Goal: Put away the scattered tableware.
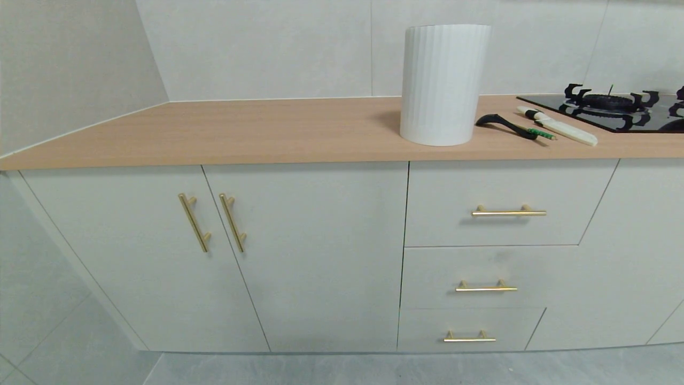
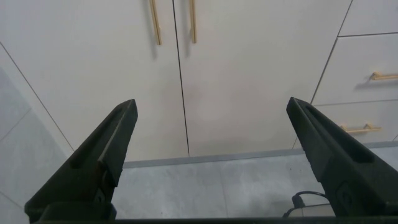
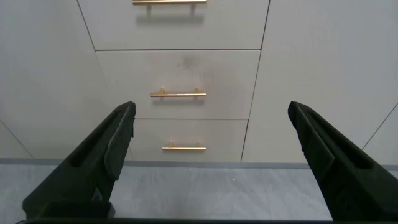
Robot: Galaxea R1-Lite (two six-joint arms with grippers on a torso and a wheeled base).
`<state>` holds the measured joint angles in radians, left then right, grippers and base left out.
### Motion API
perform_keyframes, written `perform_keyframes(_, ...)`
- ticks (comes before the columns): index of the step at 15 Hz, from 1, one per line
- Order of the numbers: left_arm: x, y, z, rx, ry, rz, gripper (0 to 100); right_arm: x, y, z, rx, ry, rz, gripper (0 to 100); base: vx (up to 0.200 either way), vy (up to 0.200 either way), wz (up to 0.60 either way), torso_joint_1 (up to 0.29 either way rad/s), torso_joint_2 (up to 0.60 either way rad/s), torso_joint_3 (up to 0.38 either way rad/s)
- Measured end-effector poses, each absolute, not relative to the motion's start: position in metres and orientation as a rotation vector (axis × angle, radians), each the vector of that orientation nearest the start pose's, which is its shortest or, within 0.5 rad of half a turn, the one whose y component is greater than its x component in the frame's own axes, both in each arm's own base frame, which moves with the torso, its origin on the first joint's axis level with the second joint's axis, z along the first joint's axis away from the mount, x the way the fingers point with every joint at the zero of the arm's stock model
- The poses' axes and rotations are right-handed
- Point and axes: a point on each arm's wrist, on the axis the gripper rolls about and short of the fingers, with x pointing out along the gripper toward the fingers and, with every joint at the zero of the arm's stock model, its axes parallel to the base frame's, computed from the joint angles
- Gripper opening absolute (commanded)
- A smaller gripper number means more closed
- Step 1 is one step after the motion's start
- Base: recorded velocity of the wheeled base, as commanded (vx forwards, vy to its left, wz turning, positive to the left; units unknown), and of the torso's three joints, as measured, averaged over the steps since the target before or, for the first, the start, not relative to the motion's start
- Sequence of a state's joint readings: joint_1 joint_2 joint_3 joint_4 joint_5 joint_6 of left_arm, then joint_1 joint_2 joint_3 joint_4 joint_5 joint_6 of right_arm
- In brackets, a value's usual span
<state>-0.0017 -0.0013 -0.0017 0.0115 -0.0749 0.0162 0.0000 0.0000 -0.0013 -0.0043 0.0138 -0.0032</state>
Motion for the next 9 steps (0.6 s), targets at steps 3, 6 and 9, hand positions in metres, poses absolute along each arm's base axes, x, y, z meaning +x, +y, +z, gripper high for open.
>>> perform_keyframes(3,-0.023,-0.002,0.075,0.016,0.008,-0.076,100,-0.026,0.001,0.09,0.008,-0.045,0.052,100,0.0,0.0,0.0,0.0,0.0,0.0)
perform_keyframes(6,-0.023,-0.002,0.075,0.016,0.008,-0.077,100,-0.022,0.001,0.114,0.013,-0.02,0.081,100,0.0,0.0,0.0,0.0,0.0,0.0)
perform_keyframes(9,-0.023,-0.002,0.075,0.015,0.008,-0.077,100,0.002,0.002,0.125,0.018,0.159,0.119,100,0.0,0.0,0.0,0.0,0.0,0.0)
